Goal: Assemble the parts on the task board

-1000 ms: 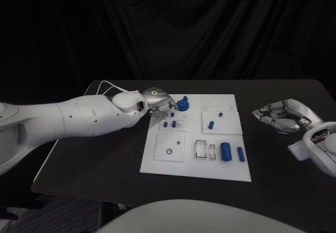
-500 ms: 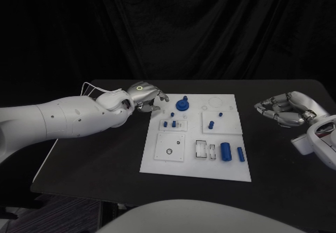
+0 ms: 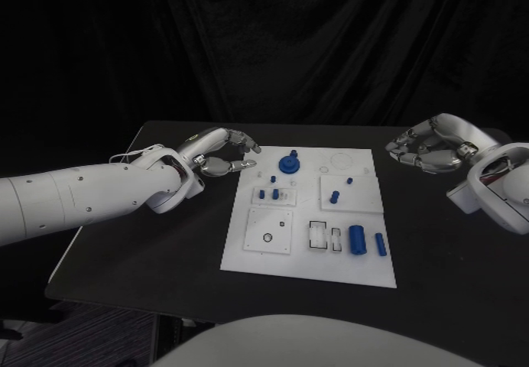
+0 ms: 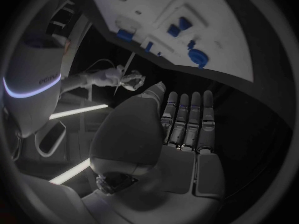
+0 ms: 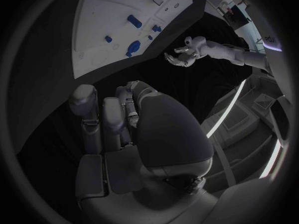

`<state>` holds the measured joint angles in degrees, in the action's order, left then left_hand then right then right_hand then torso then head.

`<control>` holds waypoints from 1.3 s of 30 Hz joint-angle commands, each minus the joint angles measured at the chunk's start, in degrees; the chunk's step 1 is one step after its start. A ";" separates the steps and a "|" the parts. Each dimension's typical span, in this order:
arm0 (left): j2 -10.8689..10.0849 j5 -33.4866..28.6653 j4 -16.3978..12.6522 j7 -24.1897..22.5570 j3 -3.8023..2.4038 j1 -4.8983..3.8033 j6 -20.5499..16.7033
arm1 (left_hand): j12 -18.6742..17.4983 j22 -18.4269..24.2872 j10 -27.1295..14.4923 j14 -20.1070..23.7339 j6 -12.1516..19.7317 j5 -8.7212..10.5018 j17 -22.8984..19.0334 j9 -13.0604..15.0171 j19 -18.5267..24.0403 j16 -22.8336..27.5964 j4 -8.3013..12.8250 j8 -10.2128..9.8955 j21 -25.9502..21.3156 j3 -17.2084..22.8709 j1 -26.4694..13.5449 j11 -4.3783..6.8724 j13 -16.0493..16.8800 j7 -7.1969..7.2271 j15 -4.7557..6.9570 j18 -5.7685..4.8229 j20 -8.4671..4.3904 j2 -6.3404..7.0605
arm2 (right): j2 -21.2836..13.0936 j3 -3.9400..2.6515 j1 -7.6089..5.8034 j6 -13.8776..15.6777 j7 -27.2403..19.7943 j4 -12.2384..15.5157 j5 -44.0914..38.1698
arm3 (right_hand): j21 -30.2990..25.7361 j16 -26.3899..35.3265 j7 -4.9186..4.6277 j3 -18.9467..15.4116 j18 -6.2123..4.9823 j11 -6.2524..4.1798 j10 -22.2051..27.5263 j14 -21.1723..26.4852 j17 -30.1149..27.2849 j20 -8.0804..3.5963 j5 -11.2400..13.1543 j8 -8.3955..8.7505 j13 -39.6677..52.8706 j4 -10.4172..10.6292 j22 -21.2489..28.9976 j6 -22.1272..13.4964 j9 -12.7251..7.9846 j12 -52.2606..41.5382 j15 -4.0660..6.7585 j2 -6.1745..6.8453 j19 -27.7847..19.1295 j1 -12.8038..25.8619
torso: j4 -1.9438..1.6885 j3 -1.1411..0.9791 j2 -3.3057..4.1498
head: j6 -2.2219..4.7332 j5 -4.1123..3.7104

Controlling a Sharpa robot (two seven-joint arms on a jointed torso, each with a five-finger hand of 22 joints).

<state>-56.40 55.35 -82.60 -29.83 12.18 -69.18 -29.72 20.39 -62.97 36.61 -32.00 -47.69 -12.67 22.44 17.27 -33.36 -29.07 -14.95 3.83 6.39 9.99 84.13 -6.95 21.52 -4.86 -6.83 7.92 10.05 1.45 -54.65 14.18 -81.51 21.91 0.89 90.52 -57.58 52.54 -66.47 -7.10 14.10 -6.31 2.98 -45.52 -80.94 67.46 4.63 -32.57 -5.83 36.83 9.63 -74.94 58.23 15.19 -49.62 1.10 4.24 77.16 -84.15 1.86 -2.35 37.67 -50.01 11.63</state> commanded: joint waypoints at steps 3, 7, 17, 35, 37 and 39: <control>1.12 -36.19 -1.16 -15.76 -0.06 0.10 19.21 | -2.01 8.53 -7.87 8.89 5.22 -3.49 -6.38 -2.79 9.67 8.22 -0.65 -0.03 -3.03 -2.25 -0.08 -2.35 -4.28 -0.89 -1.50 -1.51 0.64 -2.53 | 2.12 -0.01 0.03 -6.21 5.12 -1.65 -15.07 | -3.55 2.29 -1.26 3.62 -1.45 0.65 1.59 2.10 -2.27 0.55 12.39 0.13 -5.16 -2.40 -2.02 -1.30 0.41 5.86 -1.35 0.21 -1.76 -2.19 | -1.34 1.08 0.21 | 0.01 -0.86; 1.90 -42.24 -1.39 -18.47 -0.06 0.23 24.67 | -2.47 14.98 -11.89 14.30 10.85 -5.73 -12.34 -5.86 12.47 14.45 -1.06 -0.28 -2.99 -5.37 -0.49 -1.81 -8.26 -2.37 -1.95 -1.47 1.07 -4.39 | 3.13 -0.01 0.87 -7.38 5.97 -2.39 -21.06 | -3.24 2.03 -1.37 8.26 -1.32 1.65 2.25 2.32 -2.70 1.20 15.17 0.57 -7.41 -3.01 -2.51 -2.35 0.35 7.68 -1.22 2.06 -1.53 -1.08 | -2.28 1.79 0.26 | 0.01 -2.33; 1.28 -49.63 -3.66 -21.26 -0.08 1.77 29.85 | -7.69 40.64 -23.66 26.59 23.82 -7.09 -20.94 -12.22 24.87 25.78 -1.08 -1.27 -4.19 -15.17 -1.69 1.03 -18.26 -0.37 -0.67 -0.49 0.85 -8.80 | 4.61 -0.01 2.76 -7.59 7.37 -3.70 -30.05 | -2.45 1.23 -0.84 11.40 -1.06 3.65 8.50 2.58 -3.54 2.42 19.45 2.14 -12.51 -3.35 -3.39 -6.46 -0.55 13.96 -2.69 4.59 -1.02 2.15 | -4.10 3.63 0.96 | 0.01 -5.85; 0.55 -51.23 -5.23 -21.35 -0.09 2.89 32.88 | -7.11 44.78 -25.30 26.88 24.37 -10.16 -21.21 -13.47 25.79 26.22 1.58 -1.22 -4.13 -18.49 0.57 -0.67 -19.05 1.64 -2.57 -0.20 3.01 -10.66 | 6.22 -0.01 5.73 -5.29 5.32 -6.53 -32.54 | -4.01 1.72 -0.52 11.88 -1.34 4.25 10.30 4.02 -5.04 3.01 17.96 1.82 -14.69 -4.68 -3.43 -8.48 -1.34 15.30 -3.17 5.01 -1.97 2.60 | -4.36 4.72 1.32 | 0.01 -7.69; 0.52 -51.24 -5.27 -21.31 -0.09 2.94 33.03 | -7.01 44.80 -25.32 26.76 24.16 -10.44 -21.19 -13.49 25.67 26.16 1.85 -1.18 -4.11 -18.59 0.74 -0.63 -19.04 1.45 -2.68 -0.15 3.18 -10.76 | 6.34 -0.01 5.97 -5.02 5.02 -6.82 -32.56 | -4.20 1.67 -0.74 12.01 -1.40 4.26 9.95 4.25 -5.28 3.10 17.79 1.26 -15.12 -4.98 -3.51 -7.52 -1.13 15.25 -3.21 4.89 -2.12 2.73 | -4.32 4.73 1.31 | 0.01 -7.75; 0.49 -51.25 -5.30 -21.28 -0.09 2.97 33.13 | -6.95 44.87 -25.33 26.72 24.01 -10.58 -21.19 -13.50 25.62 26.14 2.00 -1.15 -4.10 -18.67 0.82 -0.67 -19.04 1.37 -2.75 -0.12 3.29 -10.81 | 6.44 -0.01 6.15 -4.74 4.75 -7.07 -32.56 | -4.21 1.68 -0.78 12.06 -1.40 4.27 9.71 4.31 -5.37 3.13 17.74 1.15 -15.22 -5.04 -3.54 -7.34 -1.09 15.18 -3.25 4.83 -2.13 2.77 | -4.34 4.74 1.29 | 0.01 -7.84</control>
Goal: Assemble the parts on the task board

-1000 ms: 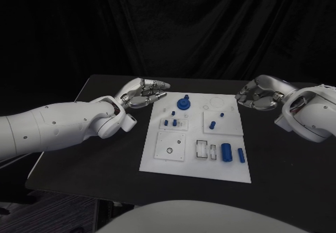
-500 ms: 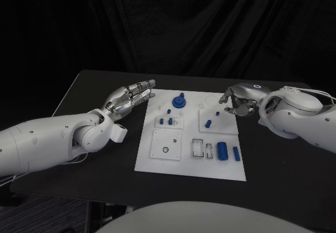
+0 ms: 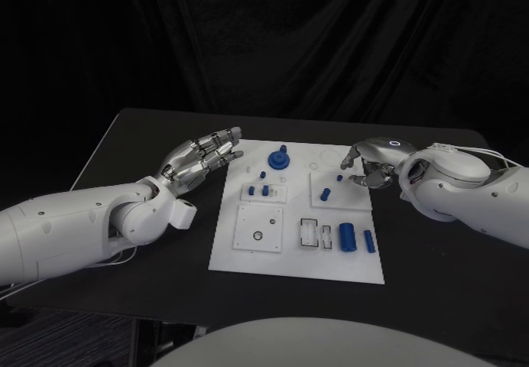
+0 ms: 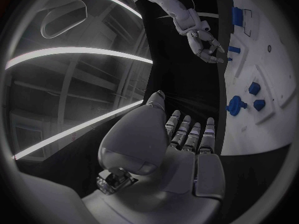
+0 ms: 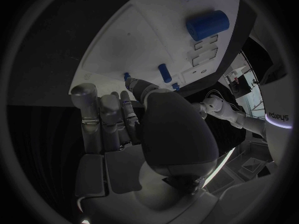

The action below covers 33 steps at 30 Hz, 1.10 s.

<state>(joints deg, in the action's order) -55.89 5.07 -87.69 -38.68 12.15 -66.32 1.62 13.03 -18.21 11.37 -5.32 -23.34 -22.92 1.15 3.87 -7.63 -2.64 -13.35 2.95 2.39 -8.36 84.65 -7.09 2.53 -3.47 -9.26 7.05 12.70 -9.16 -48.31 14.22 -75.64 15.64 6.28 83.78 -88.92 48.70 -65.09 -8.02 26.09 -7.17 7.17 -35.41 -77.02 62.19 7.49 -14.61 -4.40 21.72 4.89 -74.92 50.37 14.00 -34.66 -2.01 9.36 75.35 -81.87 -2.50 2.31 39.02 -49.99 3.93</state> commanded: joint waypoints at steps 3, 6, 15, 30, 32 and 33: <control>-0.10 -0.97 -0.28 -12.35 -0.06 0.17 1.92 | 0.40 0.11 -0.09 0.04 -0.34 -0.34 0.10 -0.09 -0.12 -0.28 0.41 -0.27 -0.11 -0.31 0.31 -0.53 -0.04 -0.03 -0.32 0.75 0.64 -0.20 | 0.35 -0.04 0.65 2.06 -1.16 -0.85 -1.23 | -0.32 0.13 0.00 0.15 -0.53 0.08 -1.00 0.43 -0.18 0.34 -0.24 -0.67 -0.43 -0.45 -3.66 1.20 0.31 0.09 -0.19 -0.40 -0.31 0.67 | 0.03 0.12 -0.06 | -0.01 -0.29; -0.14 -0.97 -0.30 -12.22 -0.06 0.21 2.04 | 0.50 0.38 -0.18 -0.05 -0.08 -0.70 0.10 -0.23 -0.21 -0.32 0.81 -0.32 -0.12 -0.54 0.47 -0.89 -0.05 0.26 -0.56 0.85 0.98 -0.38 | 0.66 -0.04 0.97 2.70 -1.63 -1.37 -1.23 | -0.16 -0.03 -0.02 0.20 -0.51 0.12 -1.55 0.40 -0.18 0.38 -0.22 -0.64 -0.64 -0.52 -3.76 1.09 0.33 -0.02 -0.25 -0.42 -0.24 0.83 | 0.04 0.15 -0.08 | -0.01 -0.42; -0.35 -0.98 -0.18 -11.62 -0.06 0.27 2.22 | 0.71 0.73 -0.38 -0.62 -0.53 -1.43 0.20 -0.33 -0.47 -0.65 2.12 -0.24 -0.08 -0.36 1.28 -0.93 -0.05 -0.37 -1.43 0.85 1.79 -0.99 | 1.67 -0.04 2.07 3.45 -2.75 -2.74 -0.93 | -0.04 -0.15 -0.21 0.46 -0.48 0.18 -2.65 0.44 -0.38 0.47 -0.33 -0.64 -1.13 -0.54 -3.91 1.00 0.40 -0.14 -0.34 -0.73 -0.17 1.15 | -0.05 0.23 -0.08 | -0.01 -0.73; -0.20 -0.97 0.21 -10.98 -0.05 0.41 2.82 | 0.91 0.83 -0.55 -1.08 -0.48 -2.49 0.28 -0.49 -0.90 -0.96 3.32 -0.26 0.01 -0.13 1.71 -1.31 -0.05 -0.57 -2.07 0.81 2.38 -1.30 | 3.86 -0.05 3.09 5.77 -5.29 -5.17 0.68 | 1.55 -1.63 -2.01 1.24 -0.25 -0.14 -5.59 -0.39 -0.02 0.37 -0.99 -0.41 -3.29 -0.47 -4.67 -0.08 0.52 0.57 -0.12 -1.19 0.79 2.31 | 0.00 0.25 -0.09 | -0.01 -0.63; -0.17 -0.97 0.23 -10.89 -0.05 0.42 2.88 | 1.06 0.89 -0.50 -1.25 -0.50 -2.59 0.30 -0.53 -1.08 -1.08 3.66 -0.25 0.05 -0.07 1.70 -1.21 -0.03 -1.12 -2.24 0.83 2.57 -1.40 | 4.16 -0.05 3.18 5.57 -5.35 -5.43 0.74 | 1.71 -1.84 -2.00 1.79 -0.23 -0.29 -6.74 -0.49 -0.12 0.22 -4.14 -1.12 -4.08 -0.56 -4.82 1.04 0.90 1.06 0.05 -1.60 0.97 2.41 | -0.07 0.26 -0.08 | -0.01 -0.68; -0.16 -0.97 0.24 -10.86 -0.05 0.42 2.91 | 1.06 0.89 -0.50 -1.25 -0.50 -2.59 0.30 -0.53 -1.08 -1.08 3.66 -0.25 0.05 -0.07 1.70 -1.21 -0.03 -1.12 -2.24 0.83 2.57 -1.40 | 4.25 -0.05 3.21 5.47 -5.34 -5.52 0.75 | 1.76 -1.85 -2.02 1.88 -0.21 -0.28 -6.90 -0.48 -0.17 0.20 -4.52 -1.23 -4.25 -0.63 -4.86 1.21 0.97 1.20 0.07 -1.65 1.00 2.41 | -0.11 0.29 -0.08 | -0.01 -0.72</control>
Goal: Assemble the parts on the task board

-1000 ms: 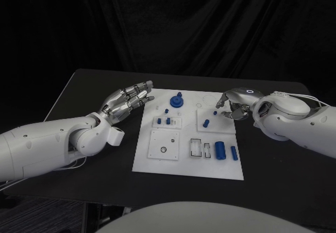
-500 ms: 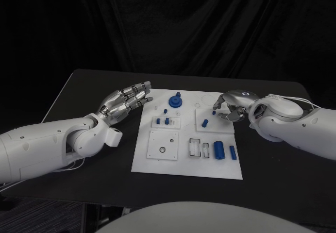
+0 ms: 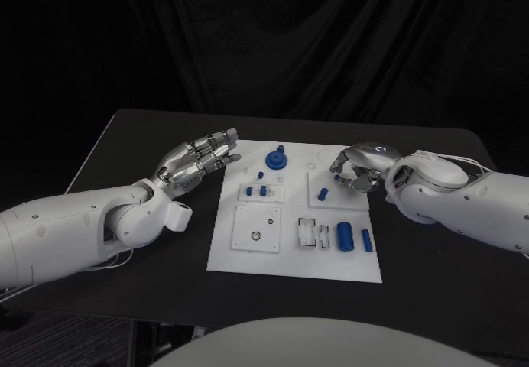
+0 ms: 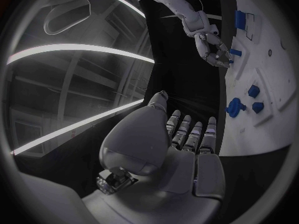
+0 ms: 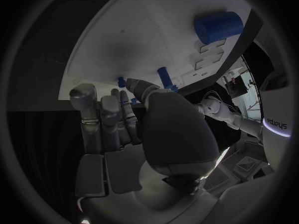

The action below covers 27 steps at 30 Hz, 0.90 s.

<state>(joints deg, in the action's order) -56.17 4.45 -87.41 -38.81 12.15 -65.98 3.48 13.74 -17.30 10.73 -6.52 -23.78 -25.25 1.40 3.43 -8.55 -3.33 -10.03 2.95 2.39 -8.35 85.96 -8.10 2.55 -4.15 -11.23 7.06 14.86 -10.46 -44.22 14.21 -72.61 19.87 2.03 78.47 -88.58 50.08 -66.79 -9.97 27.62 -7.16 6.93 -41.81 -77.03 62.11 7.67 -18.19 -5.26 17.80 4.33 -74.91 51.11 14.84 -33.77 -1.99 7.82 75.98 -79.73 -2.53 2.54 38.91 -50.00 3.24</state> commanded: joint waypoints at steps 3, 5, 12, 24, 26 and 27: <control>0.17 -0.36 -0.03 -10.65 -0.05 0.10 1.14 | 0.43 0.12 0.15 -0.09 -0.06 -0.29 0.06 -0.11 -0.16 -0.44 0.48 -0.25 0.04 -0.07 0.36 -0.11 -0.04 -0.72 -0.33 0.83 0.48 -0.15 | 0.50 -0.04 0.32 0.78 -1.02 -0.62 0.43 | 0.63 -0.45 0.08 0.71 -0.18 -0.11 -1.17 -0.58 -0.04 -0.08 -2.48 -1.07 -1.03 -0.50 -5.05 1.52 0.61 0.86 0.13 -0.39 0.53 0.16 | -0.03 0.03 0.01 | 0.00 -0.02; 0.22 -0.36 -0.02 -10.56 -0.05 0.11 1.21 | 0.57 0.09 0.20 -0.30 -0.29 -0.37 0.09 -0.11 -0.32 -0.58 0.75 -0.21 0.07 0.02 0.35 0.08 -0.03 -1.30 -0.49 0.84 0.66 -0.25 | 0.75 -0.04 0.53 0.45 -0.98 -1.02 0.45 | 0.85 -0.65 0.44 0.78 -0.16 -0.30 -1.91 -0.66 -0.04 -0.19 -3.19 -2.16 -1.54 -0.99 -5.20 3.08 1.36 1.21 0.30 -0.70 0.65 -0.02 | 0.03 0.03 0.01 | 0.00 0.01; 0.27 -0.36 0.05 -10.24 -0.05 0.13 1.32 | 0.82 -0.13 0.33 -0.77 -0.79 -0.43 0.17 -0.08 -0.72 -0.89 1.08 -0.11 0.17 0.12 0.29 0.18 -0.01 -1.86 -0.78 0.87 0.95 -0.37 | 1.26 -0.04 0.96 -0.52 -0.64 -1.81 0.47 | 1.23 -0.86 0.92 0.56 -0.13 -0.76 -3.93 -0.70 -0.28 -0.59 -4.23 -4.03 -2.69 -2.32 -5.43 4.64 3.14 2.00 0.67 -1.14 0.82 -0.32 | -0.01 0.07 0.00 | 0.00 -0.02; 0.29 -0.36 0.19 -9.69 -0.05 0.19 1.31 | 0.98 -0.49 0.37 -1.40 -1.09 -0.49 0.28 -0.08 -1.38 -1.35 1.49 -0.06 0.35 0.19 0.14 0.20 -0.01 -2.48 -1.19 0.90 1.37 -0.41 | 1.23 -0.05 1.18 -1.65 0.31 -2.07 0.47 | 0.40 -0.43 0.95 0.18 -0.21 -0.51 -3.59 -0.27 -1.07 -0.59 -4.68 -4.32 -3.62 -2.86 -5.25 3.56 4.00 3.24 0.52 -0.76 0.41 0.39 | 0.00 0.05 -0.01 | 0.00 -0.19; 0.32 -0.36 0.25 -9.56 -0.05 0.20 1.34 | 0.96 -0.51 0.34 -1.43 -1.03 -0.50 0.28 -0.09 -1.43 -1.37 1.53 -0.07 0.36 0.20 0.14 0.21 -0.01 -2.51 -1.22 0.90 1.40 -0.40 | 1.18 -0.05 1.18 -1.83 0.45 -2.08 0.47 | 0.31 -0.34 0.99 0.18 -0.22 -0.50 -3.50 -0.19 -1.20 -0.57 -4.65 -4.34 -3.69 -2.90 -5.23 3.50 4.05 3.34 0.50 -0.76 0.37 0.41 | 0.01 0.05 0.01 | 0.00 -0.21; 0.34 -0.36 0.28 -9.50 -0.05 0.21 1.36 | 0.90 -0.59 0.27 -1.44 -0.99 -0.51 0.28 -0.10 -1.53 -1.39 1.58 -0.09 0.39 0.22 0.13 0.22 -0.03 -2.58 -1.28 0.90 1.45 -0.40 | 1.15 -0.05 1.19 -1.88 0.52 -2.08 0.47 | 0.28 -0.33 1.01 0.20 -0.23 -0.50 -3.48 -0.18 -1.22 -0.57 -4.66 -4.35 -3.71 -2.94 -5.22 3.48 4.08 3.37 0.50 -0.77 0.35 0.39 | 0.05 0.04 0.01 | 0.00 -0.17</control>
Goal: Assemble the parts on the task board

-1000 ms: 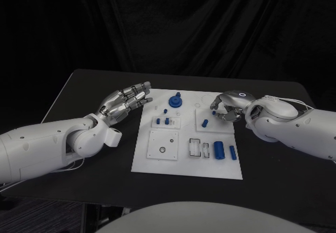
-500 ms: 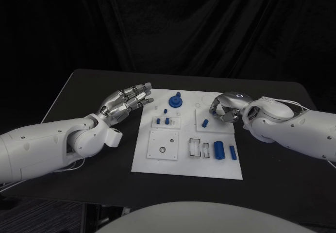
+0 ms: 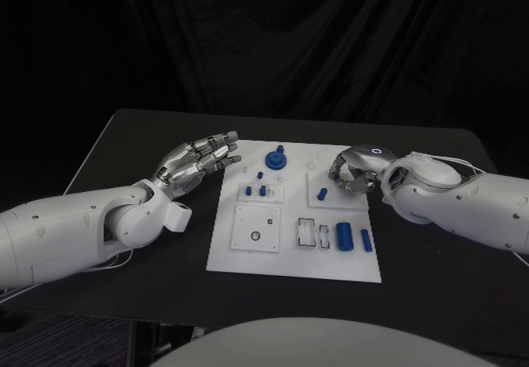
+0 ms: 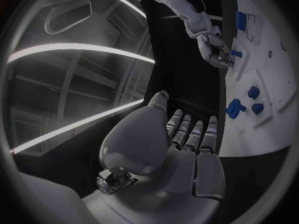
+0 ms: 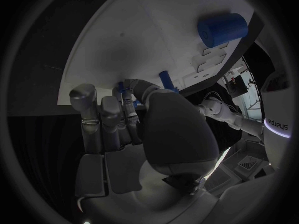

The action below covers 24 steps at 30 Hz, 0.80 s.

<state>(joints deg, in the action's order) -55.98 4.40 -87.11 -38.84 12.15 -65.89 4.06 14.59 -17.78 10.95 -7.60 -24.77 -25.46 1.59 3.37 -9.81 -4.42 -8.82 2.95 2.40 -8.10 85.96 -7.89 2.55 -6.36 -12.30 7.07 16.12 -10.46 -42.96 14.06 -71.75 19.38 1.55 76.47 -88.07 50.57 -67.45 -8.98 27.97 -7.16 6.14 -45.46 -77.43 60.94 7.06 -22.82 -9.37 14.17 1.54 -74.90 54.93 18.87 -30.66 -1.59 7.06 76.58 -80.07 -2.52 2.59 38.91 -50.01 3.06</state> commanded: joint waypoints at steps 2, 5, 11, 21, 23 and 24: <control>0.19 -0.31 0.04 -9.34 -0.05 0.12 0.80 | 0.03 -0.14 0.02 -0.35 0.05 -0.31 0.08 -0.06 -0.32 -0.30 0.41 -0.10 0.41 -0.02 0.13 0.00 -0.04 -0.39 -0.23 0.89 0.22 -0.41 | -0.17 0.10 0.33 -1.30 1.05 -0.08 -0.04 | -0.36 0.47 0.02 0.08 -0.28 0.24 0.05 0.37 -0.27 0.03 -0.36 -0.39 -0.18 -0.51 -5.19 -0.35 0.25 0.33 0.14 -0.19 -0.35 0.45 | -0.01 -0.01 0.00 | 0.01 -0.05; 0.20 -0.31 0.11 -9.14 -0.05 0.14 0.80 | -0.04 -0.14 -0.07 -0.34 0.15 -0.32 0.08 -0.08 -0.39 -0.31 0.47 -0.12 0.43 0.01 0.13 -0.01 -0.06 -0.42 -0.29 0.89 0.27 -0.43 | -0.26 0.10 0.33 -0.85 1.00 -0.10 -0.04 | -0.42 0.51 -0.03 0.36 -0.32 0.17 -0.36 0.43 -0.40 -0.03 -0.62 -0.63 -0.25 -1.07 -5.19 -0.27 0.53 0.27 0.24 -0.35 -0.41 0.03 | -0.01 0.01 0.00 | 0.01 0.00; 0.19 -0.31 0.16 -8.86 -0.05 0.17 0.81 | -0.13 -0.16 -0.24 -0.40 0.31 -0.34 0.09 -0.12 -0.57 -0.38 0.64 -0.16 0.47 0.12 0.14 -0.05 -0.08 -0.53 -0.47 0.86 0.39 -0.51 | -0.35 0.10 0.33 0.82 0.51 -0.11 -0.04 | 0.41 0.02 -0.11 0.72 -0.22 -0.14 -2.08 0.10 -0.07 -0.25 -0.57 -1.57 -0.24 -2.14 -5.41 0.30 1.42 -0.33 0.51 -0.98 -0.12 -0.67 | -0.02 -0.01 -0.01 | 0.01 -0.06; 0.22 -0.31 0.28 -8.51 -0.05 0.22 0.91 | -0.16 -0.29 -0.35 -0.56 0.38 -0.39 0.12 -0.14 -0.87 -0.52 0.84 -0.18 0.56 0.32 0.16 -0.13 -0.08 -0.64 -0.68 0.77 0.49 -0.66 | -0.13 0.09 0.33 3.54 -0.21 -0.33 -0.04 | 1.47 -0.31 0.35 0.31 -0.08 -0.93 -5.39 -0.34 -0.15 -0.77 1.28 -3.40 -0.38 -3.11 -5.58 0.79 3.34 -1.07 1.14 -2.17 0.30 -0.99 | -0.03 0.01 0.00 | 0.01 0.08; 0.19 -0.31 0.29 -8.44 -0.05 0.22 0.91 | -0.16 -0.29 -0.35 -0.56 0.38 -0.39 0.12 -0.14 -0.87 -0.52 0.84 -0.18 0.56 0.32 0.16 -0.13 -0.08 -0.64 -0.68 0.77 0.49 -0.66 | -0.13 0.08 0.33 4.14 -0.40 -0.35 -0.04 | 1.60 -0.35 0.51 0.14 -0.07 -1.12 -5.89 -0.42 -0.18 -0.88 1.60 -3.84 -0.44 -3.13 -5.60 1.08 3.75 -1.10 1.23 -2.33 0.36 -0.89 | -0.03 0.02 0.00 | 0.01 0.12; 0.17 -0.31 0.29 -8.42 -0.05 0.23 0.91 | -0.16 -0.29 -0.35 -0.56 0.38 -0.39 0.12 -0.14 -0.87 -0.52 0.84 -0.18 0.56 0.32 0.16 -0.13 -0.08 -0.64 -0.68 0.77 0.49 -0.66 | -0.12 0.08 0.33 4.35 -0.45 -0.36 -0.04 | 1.75 -0.36 0.64 0.01 -0.04 -1.27 -6.30 -0.47 -0.23 -0.97 1.97 -4.19 -0.51 -3.16 -5.62 1.27 4.09 -1.09 1.35 -2.49 0.43 -0.86 | -0.04 0.02 -0.01 | 0.01 0.14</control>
<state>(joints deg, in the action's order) -55.85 4.38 -86.76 -38.86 12.16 -65.76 4.22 14.58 -17.98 10.95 -8.01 -24.54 -25.49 1.64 3.31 -10.29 -4.65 -8.29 2.95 2.63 -7.87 86.17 -7.89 2.56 -6.58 -12.71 7.06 16.60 -10.66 -43.06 14.18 -71.54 21.27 1.34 76.22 -88.00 51.98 -67.45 -8.39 28.30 -7.15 4.83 -51.34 -77.94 60.77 6.63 -21.03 -13.39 13.50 -1.59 -74.90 55.72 22.78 -31.54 -0.67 5.24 77.02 -80.84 -2.54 2.61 38.91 -50.01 3.15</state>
